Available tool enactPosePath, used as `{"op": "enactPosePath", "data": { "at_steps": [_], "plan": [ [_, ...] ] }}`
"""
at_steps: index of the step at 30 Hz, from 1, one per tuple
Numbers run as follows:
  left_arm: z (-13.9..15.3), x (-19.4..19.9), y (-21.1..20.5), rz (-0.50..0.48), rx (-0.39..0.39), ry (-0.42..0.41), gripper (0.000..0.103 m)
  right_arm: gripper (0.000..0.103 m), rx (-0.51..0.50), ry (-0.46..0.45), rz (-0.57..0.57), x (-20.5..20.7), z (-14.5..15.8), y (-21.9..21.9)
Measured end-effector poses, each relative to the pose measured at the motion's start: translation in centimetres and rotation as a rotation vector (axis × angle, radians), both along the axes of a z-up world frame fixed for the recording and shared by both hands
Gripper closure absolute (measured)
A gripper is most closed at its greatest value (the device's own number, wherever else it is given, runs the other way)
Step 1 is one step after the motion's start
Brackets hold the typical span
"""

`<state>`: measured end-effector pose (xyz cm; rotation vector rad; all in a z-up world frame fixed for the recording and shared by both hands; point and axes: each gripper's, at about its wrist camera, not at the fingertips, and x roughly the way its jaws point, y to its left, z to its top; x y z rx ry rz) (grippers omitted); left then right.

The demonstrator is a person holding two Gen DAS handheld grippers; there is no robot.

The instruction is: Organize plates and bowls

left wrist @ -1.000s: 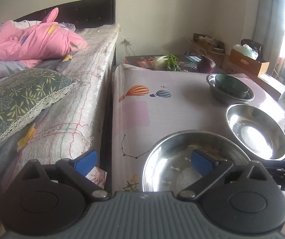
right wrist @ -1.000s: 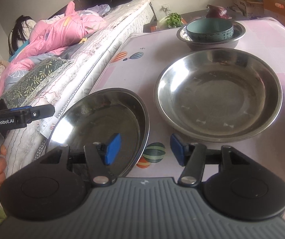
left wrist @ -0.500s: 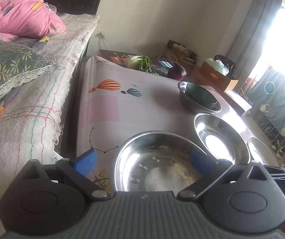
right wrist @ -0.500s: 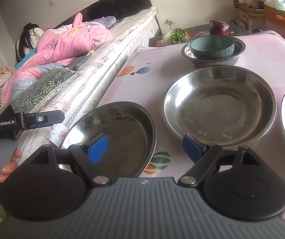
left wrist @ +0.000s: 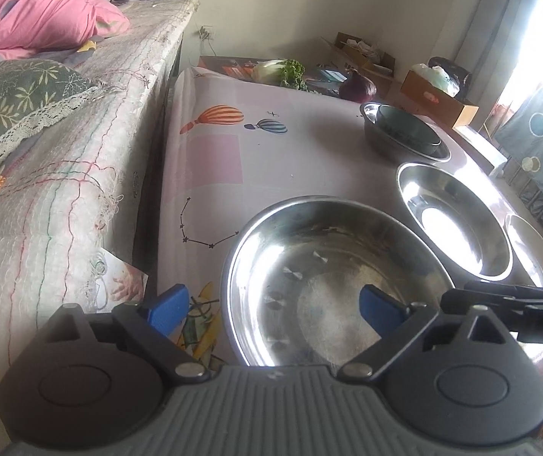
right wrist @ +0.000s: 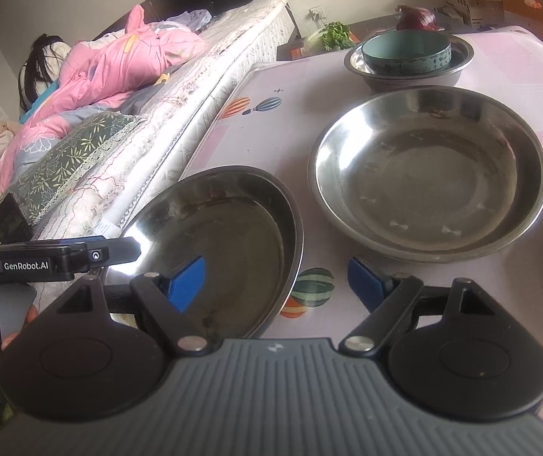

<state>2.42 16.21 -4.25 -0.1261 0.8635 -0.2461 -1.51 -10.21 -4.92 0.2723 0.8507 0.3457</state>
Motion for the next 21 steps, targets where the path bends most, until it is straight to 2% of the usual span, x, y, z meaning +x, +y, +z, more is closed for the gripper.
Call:
{"op": "enactPosePath", "data": {
  "at_steps": [4, 8, 14, 16, 18, 21],
  "plan": [
    [-0.5, 0.2, -0.4, -0.008, 0.000, 0.011, 0.022, 0.024, 0.021, 0.019, -0.009, 0.6, -0.6, 0.0],
    [-0.8, 0.5, -0.6, -0.014, 0.000, 0.024, 0.033, 0.034, 0.035, 0.036, -0.019, 1.2, -1.1, 0.0],
    [-0.8, 0.3, -1.1, -0.012, 0.045, 0.015, 0.037, 0.056, 0.063, 0.063, -0.022, 1.9, -1.8, 0.1],
    [-0.9, 0.3, -1.2, -0.007, 0.045, 0.019, 0.038, 0.060, 0.064, 0.066, -0.017, 2.0, -1.9, 0.2],
    [-0.9, 0.3, -1.2, -0.002, 0.034, 0.028, 0.038, 0.070, 0.066, 0.067, -0.010, 2.1, -2.0, 0.4],
    [-0.7, 0.1, -1.2, -0.008, 0.027, 0.039, 0.038, 0.074, 0.059, 0.066, -0.008, 2.0, -1.9, 0.5]
  ]
}}
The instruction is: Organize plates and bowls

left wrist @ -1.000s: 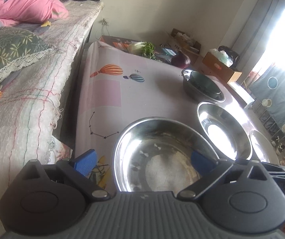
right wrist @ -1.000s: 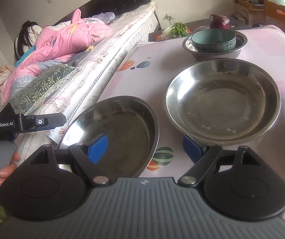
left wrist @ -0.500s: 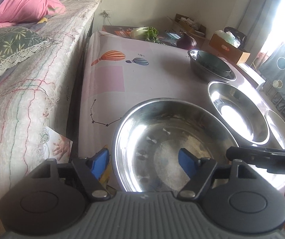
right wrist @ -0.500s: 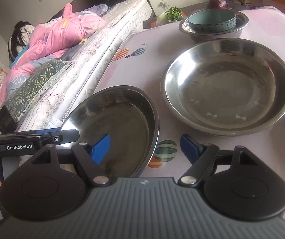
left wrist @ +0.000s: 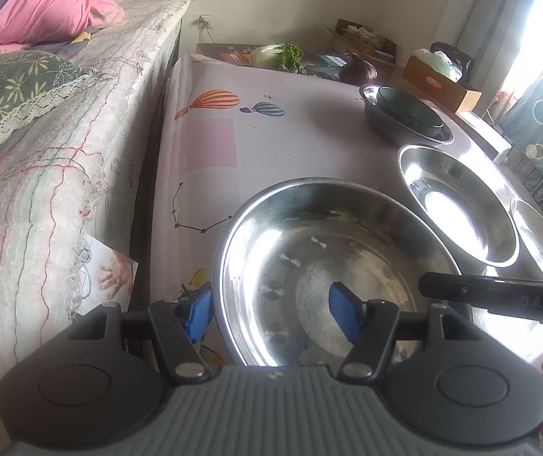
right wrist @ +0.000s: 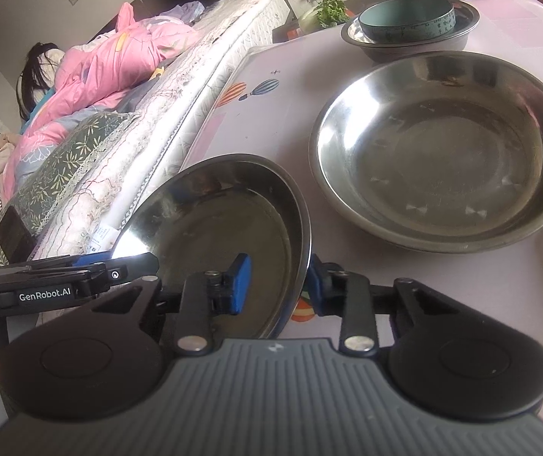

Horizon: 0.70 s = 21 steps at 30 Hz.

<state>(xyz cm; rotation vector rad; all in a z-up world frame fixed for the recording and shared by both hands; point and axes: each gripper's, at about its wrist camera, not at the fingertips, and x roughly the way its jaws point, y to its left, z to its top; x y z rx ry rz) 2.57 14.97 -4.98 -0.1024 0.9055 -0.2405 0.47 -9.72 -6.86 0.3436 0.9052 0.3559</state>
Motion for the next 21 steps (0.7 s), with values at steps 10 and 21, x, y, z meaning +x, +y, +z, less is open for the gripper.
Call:
{"op": "enactPosePath", "data": {
  "at_steps": [10, 21],
  "plan": [
    [0.0, -1.7, -0.6, -0.083, -0.044, 0.020, 0.038, 0.075, -0.003, 0.015, -0.022, -1.0, 0.3, -1.9],
    [-0.8, -0.9, -1.1, -0.065, 0.031, 0.038, 0.037, 0.075, 0.002, 0.014, -0.029, -0.8, 0.0, -2.0]
  ]
}}
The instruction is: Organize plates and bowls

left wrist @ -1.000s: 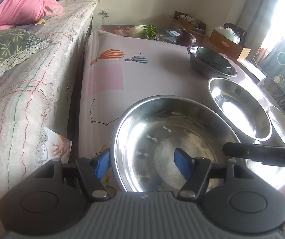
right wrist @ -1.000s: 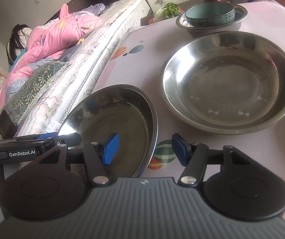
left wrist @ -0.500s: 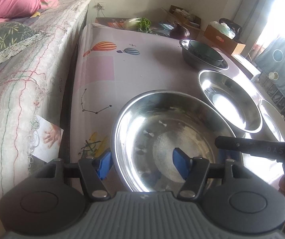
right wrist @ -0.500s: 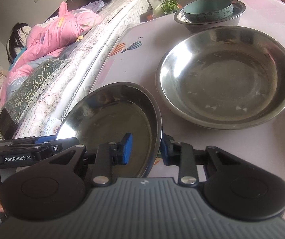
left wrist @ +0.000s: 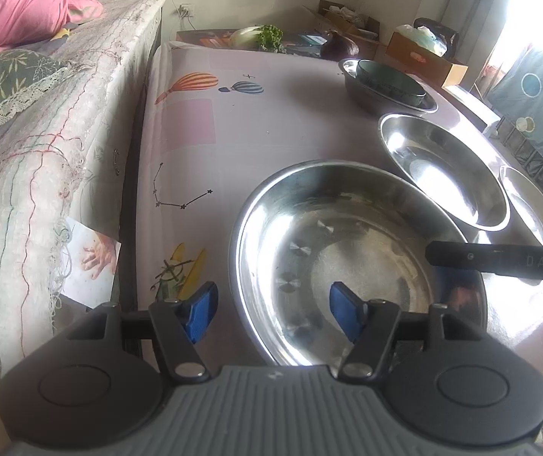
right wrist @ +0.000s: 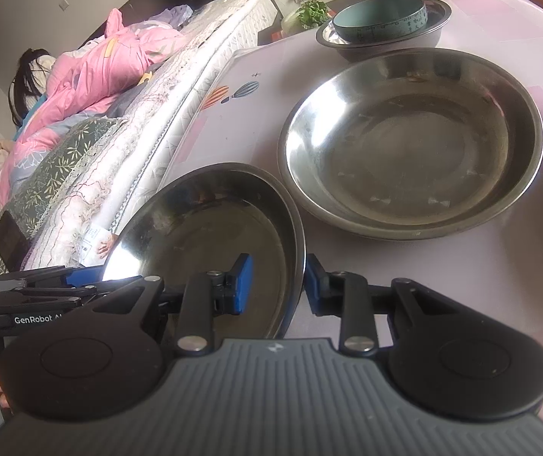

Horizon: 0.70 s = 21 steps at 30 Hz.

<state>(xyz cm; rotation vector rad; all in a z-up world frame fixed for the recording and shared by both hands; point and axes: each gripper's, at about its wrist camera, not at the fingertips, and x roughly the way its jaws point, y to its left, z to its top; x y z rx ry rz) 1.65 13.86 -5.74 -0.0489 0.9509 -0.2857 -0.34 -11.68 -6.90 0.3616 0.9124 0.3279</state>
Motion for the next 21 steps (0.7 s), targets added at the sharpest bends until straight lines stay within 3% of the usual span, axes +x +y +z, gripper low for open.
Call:
{"op": "enactPosePath", "data": {
  "at_steps": [21],
  "plan": [
    [-0.2, -0.5, -1.4, -0.020, 0.037, -0.033, 0.038, 0.074, -0.047, -0.033, 0.020, -0.2, 0.1, 1.1]
  ]
}}
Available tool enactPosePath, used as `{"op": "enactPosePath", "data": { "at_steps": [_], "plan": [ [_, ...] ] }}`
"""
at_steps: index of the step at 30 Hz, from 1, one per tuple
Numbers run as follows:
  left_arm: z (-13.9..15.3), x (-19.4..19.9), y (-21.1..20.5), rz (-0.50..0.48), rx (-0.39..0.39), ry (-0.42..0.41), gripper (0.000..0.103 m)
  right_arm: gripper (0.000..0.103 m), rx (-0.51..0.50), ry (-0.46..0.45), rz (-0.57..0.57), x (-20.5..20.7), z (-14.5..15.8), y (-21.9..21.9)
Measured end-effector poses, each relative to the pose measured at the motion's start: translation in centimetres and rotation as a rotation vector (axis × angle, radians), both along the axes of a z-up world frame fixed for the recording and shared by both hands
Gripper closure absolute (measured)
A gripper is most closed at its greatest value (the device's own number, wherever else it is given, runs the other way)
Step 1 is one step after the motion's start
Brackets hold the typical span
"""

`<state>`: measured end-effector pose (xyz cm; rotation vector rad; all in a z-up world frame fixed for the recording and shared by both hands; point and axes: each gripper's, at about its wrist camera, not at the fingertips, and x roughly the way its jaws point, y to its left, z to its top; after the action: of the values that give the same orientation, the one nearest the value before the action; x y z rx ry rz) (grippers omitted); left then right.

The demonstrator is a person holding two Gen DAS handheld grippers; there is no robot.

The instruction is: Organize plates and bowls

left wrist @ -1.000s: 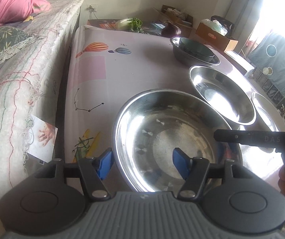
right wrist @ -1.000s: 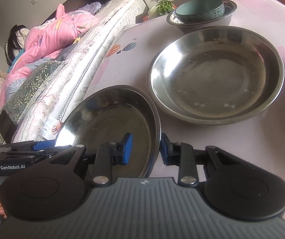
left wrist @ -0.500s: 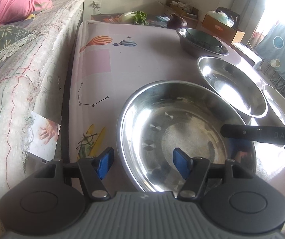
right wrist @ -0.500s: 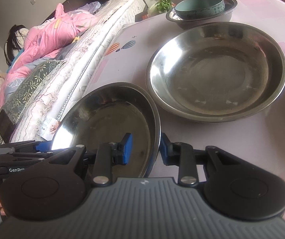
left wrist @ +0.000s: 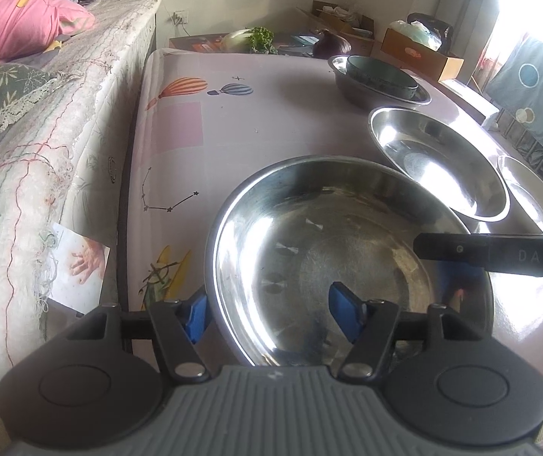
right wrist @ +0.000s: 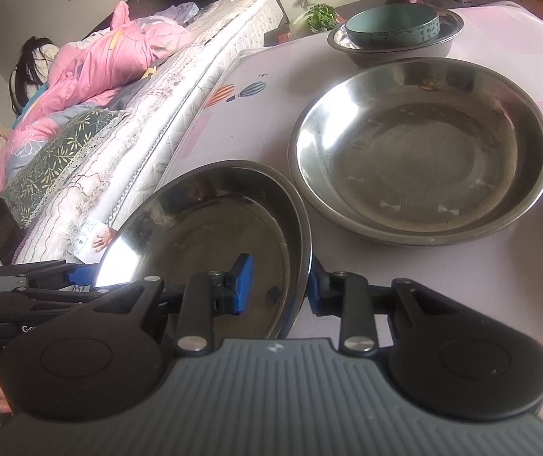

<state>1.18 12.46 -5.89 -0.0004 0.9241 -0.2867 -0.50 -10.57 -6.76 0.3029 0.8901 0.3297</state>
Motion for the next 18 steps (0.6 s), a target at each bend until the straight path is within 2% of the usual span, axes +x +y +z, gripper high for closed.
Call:
{"op": "enactPosePath", "data": {
  "at_steps": [18],
  "plan": [
    [1.6, -0.9, 0.5, 0.015, 0.001, -0.051, 0.038, 0.074, -0.018, -0.042, 0.020, -0.3, 1.4, 0.5]
  ]
}}
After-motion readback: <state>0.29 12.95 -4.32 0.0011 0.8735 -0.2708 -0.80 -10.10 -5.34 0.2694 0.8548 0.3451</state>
